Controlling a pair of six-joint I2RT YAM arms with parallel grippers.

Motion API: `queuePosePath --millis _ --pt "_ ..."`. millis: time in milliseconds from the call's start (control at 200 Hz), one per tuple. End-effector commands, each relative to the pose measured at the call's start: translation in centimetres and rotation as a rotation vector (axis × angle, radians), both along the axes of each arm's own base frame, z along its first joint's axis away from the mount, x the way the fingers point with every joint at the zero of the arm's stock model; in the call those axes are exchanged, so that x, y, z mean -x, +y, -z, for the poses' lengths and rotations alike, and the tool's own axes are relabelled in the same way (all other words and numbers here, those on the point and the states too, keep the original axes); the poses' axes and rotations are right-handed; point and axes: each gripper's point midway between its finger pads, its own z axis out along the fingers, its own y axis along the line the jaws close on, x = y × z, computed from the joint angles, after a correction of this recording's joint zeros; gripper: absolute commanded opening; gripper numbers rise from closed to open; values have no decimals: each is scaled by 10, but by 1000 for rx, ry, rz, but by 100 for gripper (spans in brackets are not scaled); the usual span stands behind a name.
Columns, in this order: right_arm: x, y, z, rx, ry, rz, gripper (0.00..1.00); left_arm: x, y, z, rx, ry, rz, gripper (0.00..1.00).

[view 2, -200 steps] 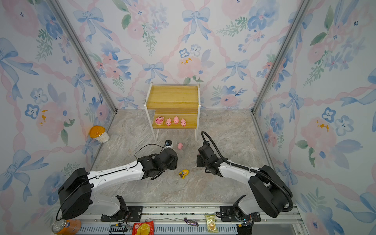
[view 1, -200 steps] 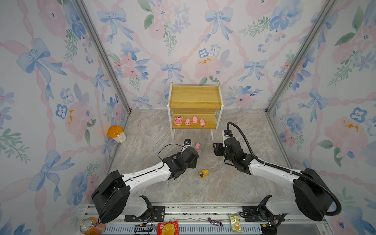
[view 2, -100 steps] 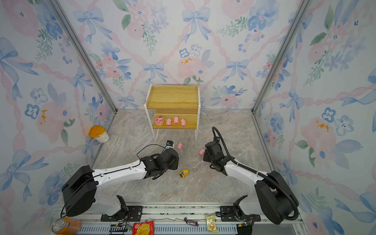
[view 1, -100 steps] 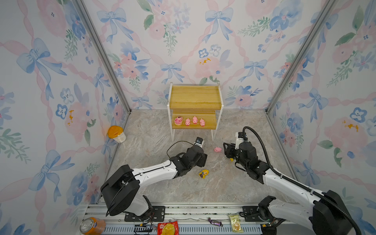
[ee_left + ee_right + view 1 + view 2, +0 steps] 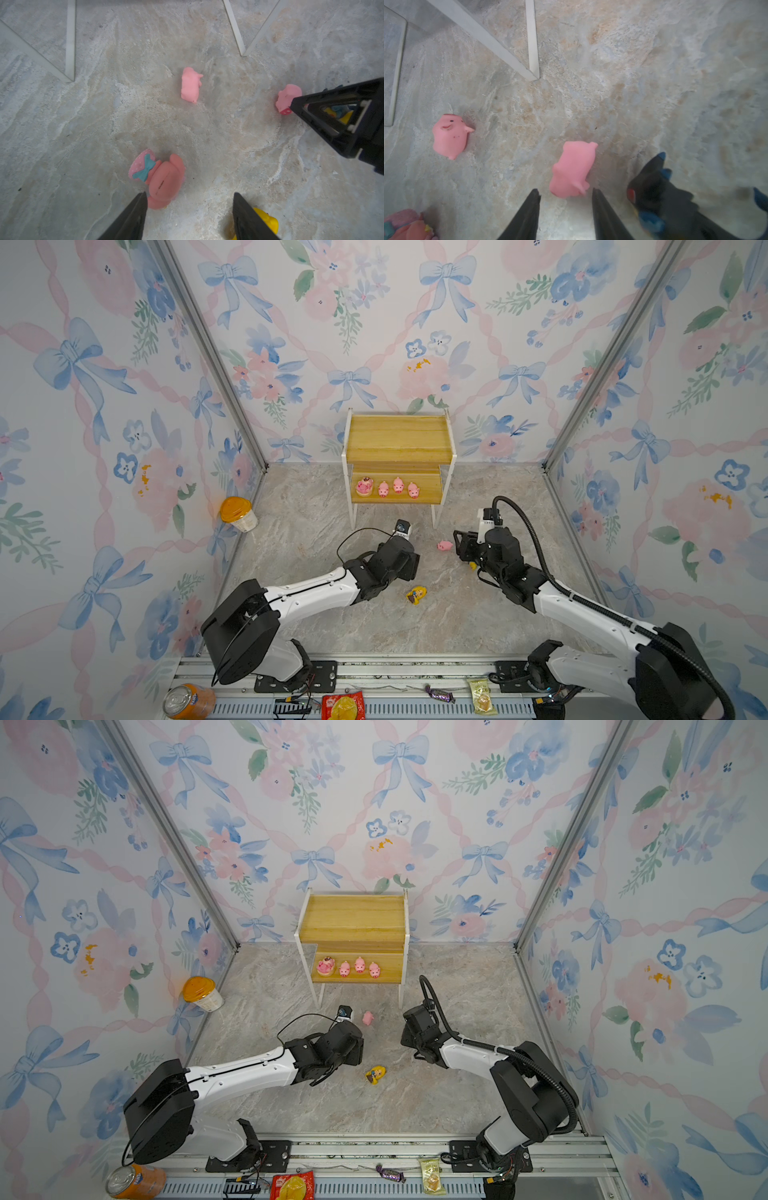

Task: Organize plastic toys on shelves
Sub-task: Rotate the plastic toy at the center of the table.

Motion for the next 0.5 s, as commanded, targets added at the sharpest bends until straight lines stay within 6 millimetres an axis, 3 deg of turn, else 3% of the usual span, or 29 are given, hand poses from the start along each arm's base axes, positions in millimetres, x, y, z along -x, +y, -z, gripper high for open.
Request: queuePosePath --millis 0,210,330,355,465,495 --pt "-11 7 -9 9 -36 15 44 0 8 -3 9 -13 -2 67" --pt "-23 35 -14 -13 -78 -84 45 -3 18 -4 14 -16 -20 67" --pt "-29 55 -29 -36 -137 -160 44 -3 21 -2 18 -13 -25 67" --pt "-30 58 -22 -31 -127 -166 44 -2 22 -1 18 -11 -25 67" --pt "-30 60 -29 -13 -163 -195 44 -1 24 1 18 -8 -29 67" --pt "-30 58 -44 -30 -201 -193 44 -1 24 1 18 -8 -29 67"
